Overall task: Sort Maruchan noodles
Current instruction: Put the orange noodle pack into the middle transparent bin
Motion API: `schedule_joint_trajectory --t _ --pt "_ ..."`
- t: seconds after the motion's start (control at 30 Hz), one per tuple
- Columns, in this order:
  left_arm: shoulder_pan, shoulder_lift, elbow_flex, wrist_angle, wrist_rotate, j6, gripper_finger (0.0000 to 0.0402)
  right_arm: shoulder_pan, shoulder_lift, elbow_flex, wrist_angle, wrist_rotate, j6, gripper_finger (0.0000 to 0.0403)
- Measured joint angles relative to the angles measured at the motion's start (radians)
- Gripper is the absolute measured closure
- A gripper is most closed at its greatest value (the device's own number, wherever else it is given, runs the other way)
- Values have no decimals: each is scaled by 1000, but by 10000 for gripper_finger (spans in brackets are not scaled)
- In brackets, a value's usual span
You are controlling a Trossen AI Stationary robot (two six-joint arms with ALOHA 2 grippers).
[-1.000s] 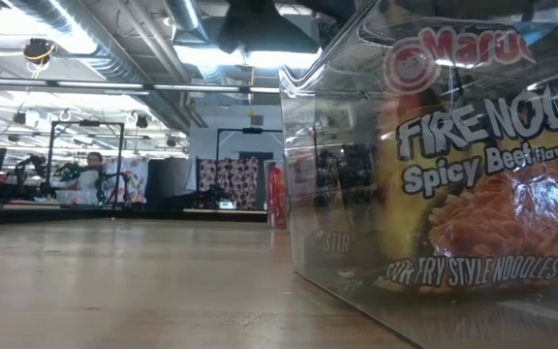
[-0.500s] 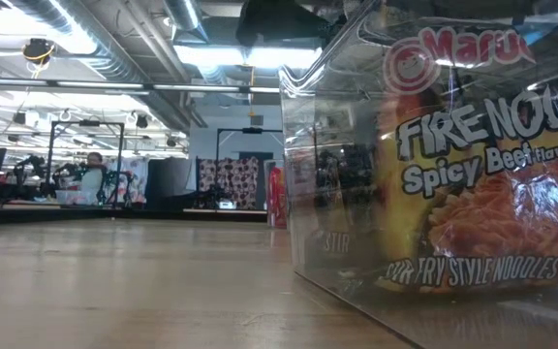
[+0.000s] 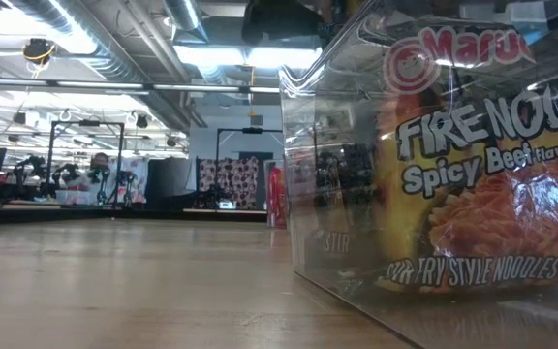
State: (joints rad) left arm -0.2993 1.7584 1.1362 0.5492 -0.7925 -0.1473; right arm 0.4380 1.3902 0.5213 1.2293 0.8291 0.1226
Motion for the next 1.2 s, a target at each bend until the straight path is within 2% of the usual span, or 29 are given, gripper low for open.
schedule_joint_trajectory --t 0.2,0.4,0.53,0.67,0.77,0.93,1.1,1.2 --pt "7 0 0 -4 1 -4 115 0 53 49 2 -11 0 403" --pt "-8 0 0 -9 21 -1 194 0 55 50 1 -18 1 403" --pt "-18 0 0 -10 35 -1 248 0 54 50 -13 -95 -5 402" --pt "-33 -4 0 -14 35 7 277 2 46 50 -23 -103 -64 388" --pt "-49 -4 0 -10 17 26 278 3 31 50 -40 -130 -102 355" --pt "-85 -15 0 -41 1 26 279 34 -38 51 -159 -140 -158 268" --pt "-134 -53 -1 -127 28 23 279 115 -175 51 -441 -95 -173 186" --pt "-149 -95 -1 -200 130 -3 279 166 -260 51 -631 -101 -111 156"
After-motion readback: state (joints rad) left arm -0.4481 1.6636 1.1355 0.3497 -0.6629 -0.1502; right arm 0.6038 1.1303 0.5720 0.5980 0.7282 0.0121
